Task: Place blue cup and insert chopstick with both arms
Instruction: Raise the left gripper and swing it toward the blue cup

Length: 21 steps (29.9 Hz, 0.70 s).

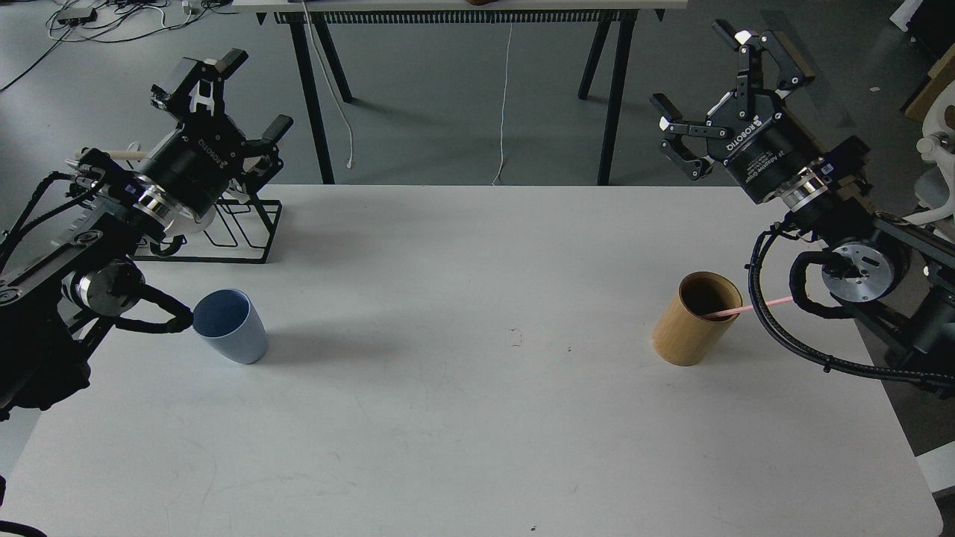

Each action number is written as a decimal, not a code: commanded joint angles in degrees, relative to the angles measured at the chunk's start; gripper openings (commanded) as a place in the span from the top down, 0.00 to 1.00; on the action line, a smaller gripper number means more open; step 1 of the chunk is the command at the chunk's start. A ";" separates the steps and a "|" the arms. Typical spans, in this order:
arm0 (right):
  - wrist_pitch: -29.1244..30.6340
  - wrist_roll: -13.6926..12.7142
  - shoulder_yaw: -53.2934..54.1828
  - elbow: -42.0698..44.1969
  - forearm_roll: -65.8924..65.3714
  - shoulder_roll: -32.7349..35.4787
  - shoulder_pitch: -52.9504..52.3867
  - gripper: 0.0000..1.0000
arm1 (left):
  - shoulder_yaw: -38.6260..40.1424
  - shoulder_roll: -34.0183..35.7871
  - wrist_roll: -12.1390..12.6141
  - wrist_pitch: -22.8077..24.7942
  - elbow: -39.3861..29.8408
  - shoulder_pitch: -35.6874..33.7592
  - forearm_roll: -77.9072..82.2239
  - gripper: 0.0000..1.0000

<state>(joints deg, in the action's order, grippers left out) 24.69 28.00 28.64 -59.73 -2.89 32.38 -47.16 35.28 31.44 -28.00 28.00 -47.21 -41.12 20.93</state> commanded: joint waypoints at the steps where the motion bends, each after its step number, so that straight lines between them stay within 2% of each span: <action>1: 0.01 0.00 -0.07 -0.12 -0.01 -0.04 0.05 0.01 | 0.40 0.55 0.00 0.00 -0.86 0.78 -0.10 0.00; 10: 0.01 0.00 -0.16 -0.21 -0.01 -0.21 0.13 0.01 | 0.49 3.02 0.00 0.00 0.09 -0.10 -1.33 0.00; 14: -0.17 0.00 -0.07 -0.82 -0.01 -0.21 0.13 0.01 | 2.25 -0.83 0.00 0.00 3.35 -0.27 -1.68 0.00; 17: -0.26 0.00 0.19 -1.53 -0.01 -0.13 0.13 0.01 | 2.52 -3.05 0.00 0.00 2.13 -0.80 -1.68 0.00; 21: -0.17 0.00 0.19 -1.53 -0.01 0.66 0.13 0.01 | 2.26 -1.39 0.00 0.00 -2.08 -4.39 -1.34 0.00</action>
<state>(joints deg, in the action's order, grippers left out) 24.50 28.00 28.77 -61.23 -2.89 32.55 -47.02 37.78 28.81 -28.00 27.99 -46.18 -42.87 19.25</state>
